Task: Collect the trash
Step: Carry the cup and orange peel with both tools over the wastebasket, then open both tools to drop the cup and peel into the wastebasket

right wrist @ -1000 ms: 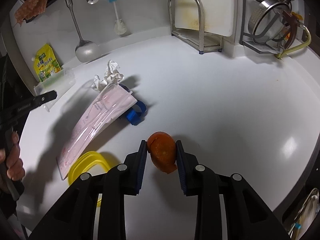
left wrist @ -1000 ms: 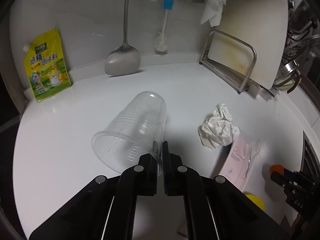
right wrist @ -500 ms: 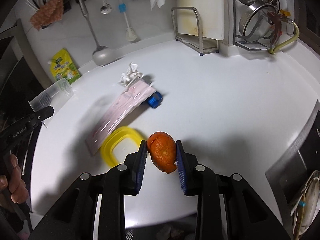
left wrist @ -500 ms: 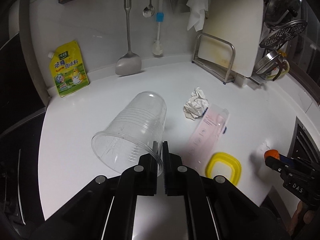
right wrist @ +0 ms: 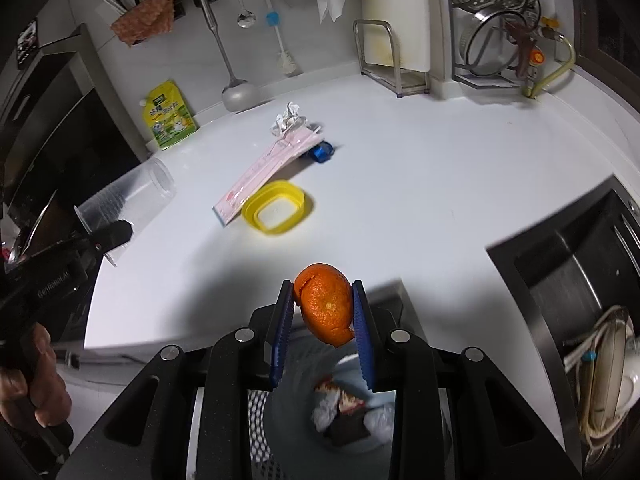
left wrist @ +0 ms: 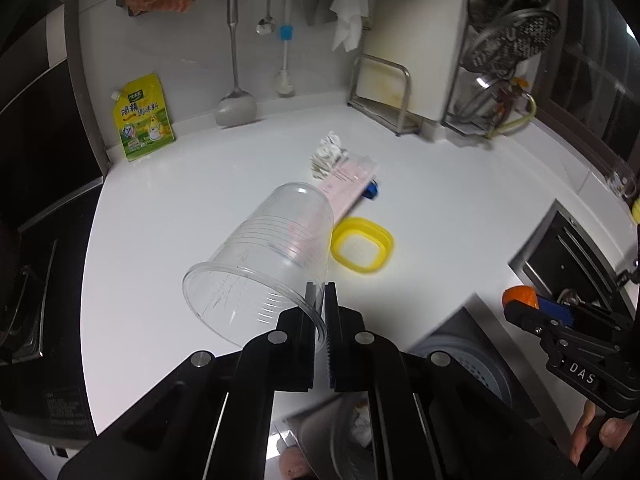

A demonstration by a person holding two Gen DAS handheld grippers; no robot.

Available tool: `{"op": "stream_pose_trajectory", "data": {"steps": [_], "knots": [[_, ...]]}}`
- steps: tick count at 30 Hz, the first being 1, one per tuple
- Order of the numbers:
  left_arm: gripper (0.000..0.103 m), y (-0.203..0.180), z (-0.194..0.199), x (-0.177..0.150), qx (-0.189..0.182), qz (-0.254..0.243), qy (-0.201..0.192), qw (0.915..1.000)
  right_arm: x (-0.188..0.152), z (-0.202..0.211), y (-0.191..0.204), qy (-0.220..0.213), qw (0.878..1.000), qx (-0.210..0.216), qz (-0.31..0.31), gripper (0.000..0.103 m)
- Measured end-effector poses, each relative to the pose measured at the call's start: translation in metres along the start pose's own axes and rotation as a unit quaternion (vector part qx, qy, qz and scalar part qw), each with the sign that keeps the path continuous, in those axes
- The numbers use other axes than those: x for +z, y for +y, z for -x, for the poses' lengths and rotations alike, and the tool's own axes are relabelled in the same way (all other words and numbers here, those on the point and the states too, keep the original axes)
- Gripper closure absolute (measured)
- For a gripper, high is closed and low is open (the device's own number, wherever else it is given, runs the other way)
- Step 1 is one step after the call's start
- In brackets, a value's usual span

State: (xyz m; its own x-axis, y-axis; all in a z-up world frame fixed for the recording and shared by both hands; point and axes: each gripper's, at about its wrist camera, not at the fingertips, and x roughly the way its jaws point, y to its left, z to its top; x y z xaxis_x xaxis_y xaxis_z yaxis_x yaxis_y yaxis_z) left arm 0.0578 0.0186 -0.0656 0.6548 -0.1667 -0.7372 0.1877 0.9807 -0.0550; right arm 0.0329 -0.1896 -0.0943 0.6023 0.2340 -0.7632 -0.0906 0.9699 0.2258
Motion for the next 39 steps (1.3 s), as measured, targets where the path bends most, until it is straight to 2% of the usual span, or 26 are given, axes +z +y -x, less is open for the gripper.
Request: {"op": "stream_pose_trajectory", "data": {"steps": [10,24,30,39], "knots": [[0.098,-0.044,0.032,-0.053,-0.011,-0.015,0.02,0.9996,-0.059,0.037,-0.008,0.019,1.0,0.007,0.005,0.075],[0.098,-0.077,0.04,-0.116,-0.022,-0.027,0.073,0.9967,-0.127,0.055,-0.013,0.053,0.999,0.004,0.011,0.075],[0.098,-0.081,0.037,-0.131,-0.028,-0.028,0.095,0.9947,-0.139,0.053,-0.014,0.067,0.998,0.004,0.007,0.075],[0.098,-0.088,0.03,-0.133,-0.031,-0.039,0.111,0.9926,-0.138,0.043,-0.011,0.074,0.997,0.008,0.009,0.075]]}}
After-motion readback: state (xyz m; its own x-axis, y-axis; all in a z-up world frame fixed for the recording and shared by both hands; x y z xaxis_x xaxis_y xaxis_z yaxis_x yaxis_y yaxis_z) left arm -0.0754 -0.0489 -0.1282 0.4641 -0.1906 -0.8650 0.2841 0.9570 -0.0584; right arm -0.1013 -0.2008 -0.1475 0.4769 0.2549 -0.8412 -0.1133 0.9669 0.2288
